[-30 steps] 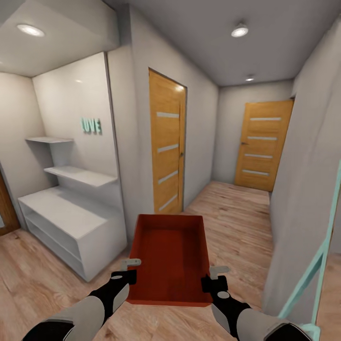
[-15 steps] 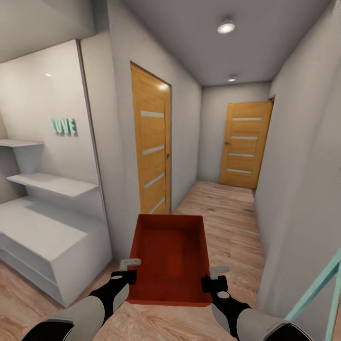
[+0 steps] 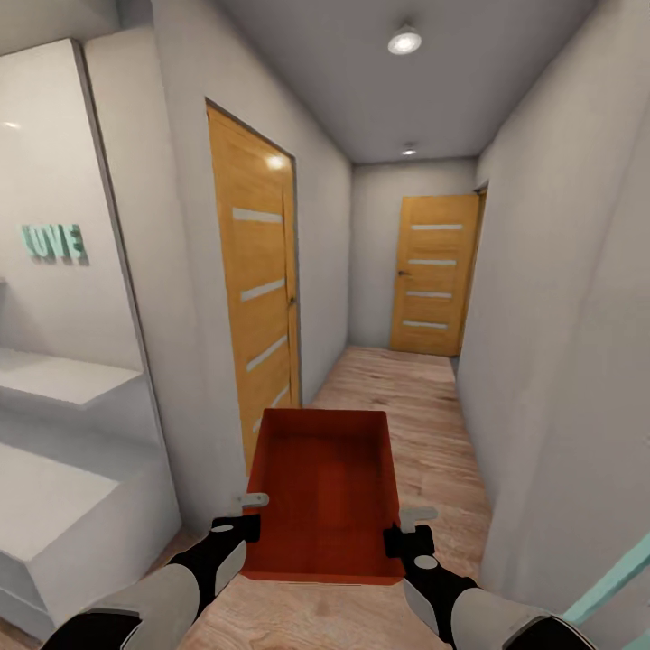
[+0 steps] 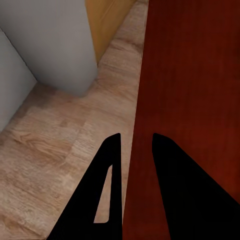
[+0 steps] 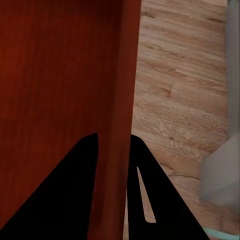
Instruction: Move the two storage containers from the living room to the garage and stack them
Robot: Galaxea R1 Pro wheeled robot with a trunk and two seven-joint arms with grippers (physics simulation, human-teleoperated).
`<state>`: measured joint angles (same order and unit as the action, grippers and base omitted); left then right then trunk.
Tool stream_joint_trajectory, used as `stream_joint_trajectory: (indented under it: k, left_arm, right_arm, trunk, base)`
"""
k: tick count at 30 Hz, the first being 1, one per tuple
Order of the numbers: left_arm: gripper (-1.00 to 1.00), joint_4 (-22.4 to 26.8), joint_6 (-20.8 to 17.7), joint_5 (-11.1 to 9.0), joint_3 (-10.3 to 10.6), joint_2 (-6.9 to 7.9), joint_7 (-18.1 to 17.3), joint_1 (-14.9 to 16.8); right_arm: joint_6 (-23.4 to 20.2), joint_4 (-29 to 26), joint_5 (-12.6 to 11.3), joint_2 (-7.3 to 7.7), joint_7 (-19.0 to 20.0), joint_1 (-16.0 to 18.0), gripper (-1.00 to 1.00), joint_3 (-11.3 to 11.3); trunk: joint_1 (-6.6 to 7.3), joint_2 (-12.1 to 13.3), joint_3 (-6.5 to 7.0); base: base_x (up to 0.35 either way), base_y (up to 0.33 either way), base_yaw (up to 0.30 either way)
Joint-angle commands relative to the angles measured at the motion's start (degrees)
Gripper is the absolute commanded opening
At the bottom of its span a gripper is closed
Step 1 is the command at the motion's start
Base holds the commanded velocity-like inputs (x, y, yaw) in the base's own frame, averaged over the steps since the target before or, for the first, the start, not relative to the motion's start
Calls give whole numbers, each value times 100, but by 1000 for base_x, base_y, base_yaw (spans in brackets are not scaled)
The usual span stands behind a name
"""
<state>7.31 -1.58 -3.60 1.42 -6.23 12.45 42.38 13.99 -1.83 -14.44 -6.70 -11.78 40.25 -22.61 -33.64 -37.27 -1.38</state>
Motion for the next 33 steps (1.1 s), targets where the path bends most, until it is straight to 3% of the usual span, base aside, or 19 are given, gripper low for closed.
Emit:
stream_joint_trajectory:
  k: [1,33]
  left_arm:
    - [-100,17,-18,52,-27,12,56,-2]
    - [-100,11,-18,52,-27,1,56,-2]
  right_arm:
    - [-10,-17,65,-6,12,10,-100,477]
    - [-10,-16,65,-6,0,10,-100,477]
  trunk:
    - [-5,-9,-10]
    - [-5,-9,-10]
  base:
    - [322,169,-240]
    - [322,167,-242]
